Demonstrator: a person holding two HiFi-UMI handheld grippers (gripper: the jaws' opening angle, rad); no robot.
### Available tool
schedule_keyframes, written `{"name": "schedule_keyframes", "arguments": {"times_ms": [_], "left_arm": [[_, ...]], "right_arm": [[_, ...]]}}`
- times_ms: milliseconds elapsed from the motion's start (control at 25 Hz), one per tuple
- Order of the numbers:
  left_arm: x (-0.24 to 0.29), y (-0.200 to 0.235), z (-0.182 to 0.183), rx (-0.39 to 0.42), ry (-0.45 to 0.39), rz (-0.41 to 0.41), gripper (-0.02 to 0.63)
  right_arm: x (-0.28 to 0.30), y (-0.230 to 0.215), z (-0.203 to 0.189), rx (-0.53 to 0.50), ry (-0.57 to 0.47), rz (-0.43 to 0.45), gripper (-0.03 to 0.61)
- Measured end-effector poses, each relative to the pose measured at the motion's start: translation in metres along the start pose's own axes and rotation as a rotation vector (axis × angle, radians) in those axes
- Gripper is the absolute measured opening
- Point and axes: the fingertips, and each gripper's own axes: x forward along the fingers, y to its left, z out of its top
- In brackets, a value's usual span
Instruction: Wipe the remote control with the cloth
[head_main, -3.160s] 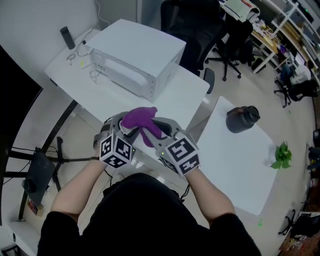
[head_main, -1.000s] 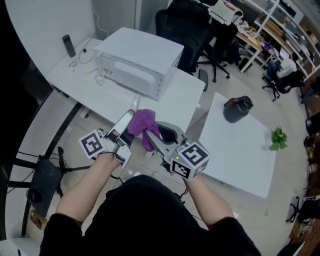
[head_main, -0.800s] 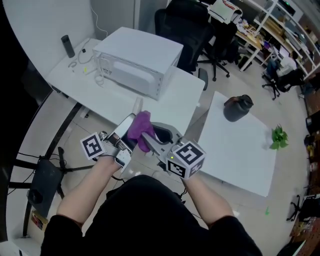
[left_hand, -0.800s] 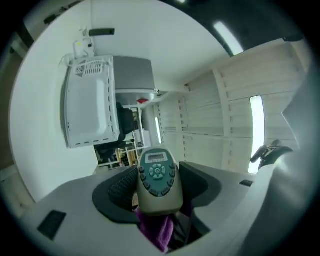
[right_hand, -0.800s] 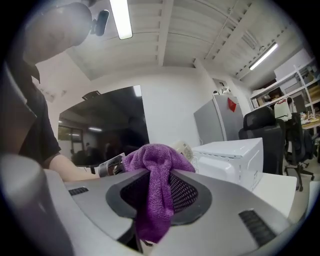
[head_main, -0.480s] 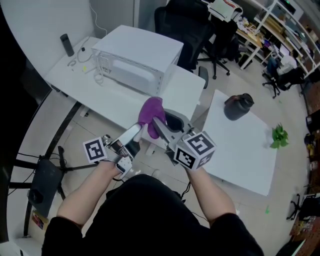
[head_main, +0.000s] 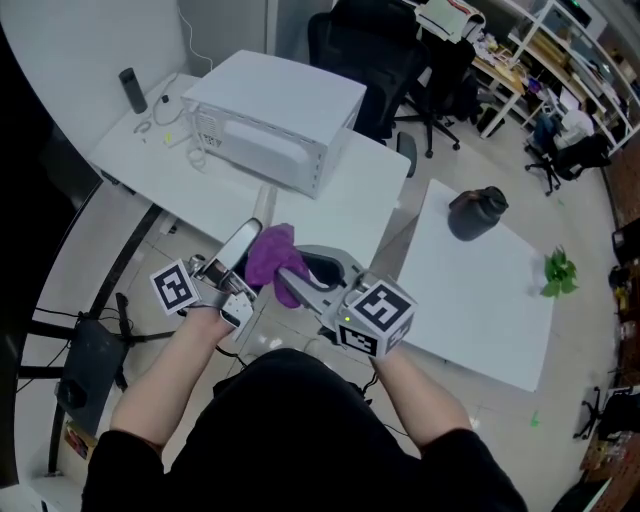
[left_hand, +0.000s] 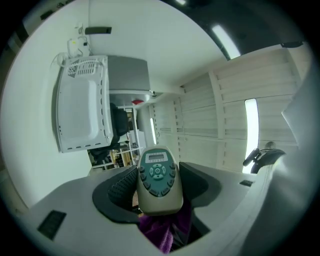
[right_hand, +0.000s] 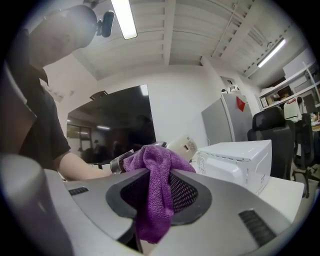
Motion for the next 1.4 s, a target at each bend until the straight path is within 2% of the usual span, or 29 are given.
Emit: {"name": "schedule_keyframes", "arguments": {"times_ms": [240,360,440,520,600,760,840,920,1000,1120,1400], "left_arm": [[-0.003,0.004,-0.034,-0.043,0.129,-0.008,0.256],[-0.004,0.010,-0.052,-0.006,0.206,0.017,0.256],[-0.005,0.019,-0.054,0.058,0.226,0.062,0.256],[-0.009,0.036,-0.048,0.198,0.236,0.162,0.256],[-0.016,0.066,-0.037,0.402,0.265,0.316,0.256],[-0.035,0.150,-0.030,0.815,0.437,0.632,0.256],[-0.043,0.191,-0.031,0.949,0.522,0.743,0.256],[-0.049,0.227,-0.034,1.030,0.591,0.813,0.256],[-0.051,0.256,-0.041,1.066,0.649,0.862,0.256],[-0.053,0.289,-0.049,1.055,0.691,0.917,0.256],[-0.066,0.339,-0.043,1.018,0.693,1.028,0.259]], "right_arm": [[-0.010,-0.036,0.012,0.003,-0.039,-0.116,0.117],[-0.019,-0.058,0.022,0.009,-0.069,-0.175,0.118],[-0.026,-0.067,0.026,-0.001,-0.072,-0.210,0.118],[-0.035,-0.074,0.026,-0.026,-0.067,-0.258,0.118],[-0.047,-0.083,0.017,-0.064,-0.032,-0.327,0.118],[-0.063,-0.093,-0.020,-0.112,0.096,-0.418,0.118],[-0.068,-0.093,-0.036,-0.112,0.146,-0.428,0.118],[-0.072,-0.093,-0.050,-0.106,0.184,-0.429,0.118],[-0.076,-0.093,-0.062,-0.098,0.216,-0.433,0.118],[-0.083,-0.096,-0.077,-0.082,0.254,-0.436,0.118],[-0.090,-0.105,-0.095,-0.057,0.317,-0.427,0.118]]}}
